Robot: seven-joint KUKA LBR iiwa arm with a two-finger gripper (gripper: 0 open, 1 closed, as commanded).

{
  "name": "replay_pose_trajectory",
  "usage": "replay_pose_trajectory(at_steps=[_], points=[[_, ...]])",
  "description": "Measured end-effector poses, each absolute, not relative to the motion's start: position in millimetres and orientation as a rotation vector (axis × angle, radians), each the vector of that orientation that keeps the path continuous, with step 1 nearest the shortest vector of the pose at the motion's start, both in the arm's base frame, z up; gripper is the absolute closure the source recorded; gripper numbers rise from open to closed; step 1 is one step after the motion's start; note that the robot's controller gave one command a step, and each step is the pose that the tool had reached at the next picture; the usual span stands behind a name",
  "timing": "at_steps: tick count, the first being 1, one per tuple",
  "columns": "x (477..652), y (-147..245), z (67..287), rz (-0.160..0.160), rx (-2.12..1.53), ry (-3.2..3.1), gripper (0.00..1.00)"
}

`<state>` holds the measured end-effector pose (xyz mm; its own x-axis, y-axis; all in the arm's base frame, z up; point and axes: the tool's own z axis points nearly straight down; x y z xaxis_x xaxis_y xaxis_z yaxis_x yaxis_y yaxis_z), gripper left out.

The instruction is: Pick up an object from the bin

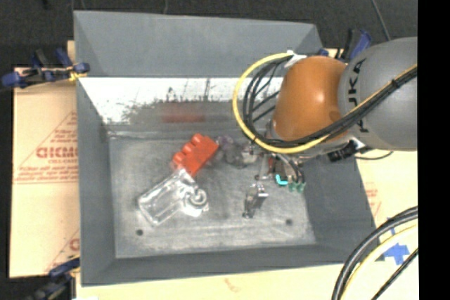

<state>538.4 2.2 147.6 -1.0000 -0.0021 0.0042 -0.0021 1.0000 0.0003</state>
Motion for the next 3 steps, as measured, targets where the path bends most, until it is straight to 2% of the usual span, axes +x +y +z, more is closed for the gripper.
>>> replay_pose_trajectory(at_steps=[1, 2, 3], points=[[591.3, 62, 97, -0.002, 0.017, -3.156, 0.00], [591.9, 105, 125, -0.007, -0.194, -3.142, 0.00], [606.4, 130, 114, -0.001, -0.005, -3.148, 0.00]])
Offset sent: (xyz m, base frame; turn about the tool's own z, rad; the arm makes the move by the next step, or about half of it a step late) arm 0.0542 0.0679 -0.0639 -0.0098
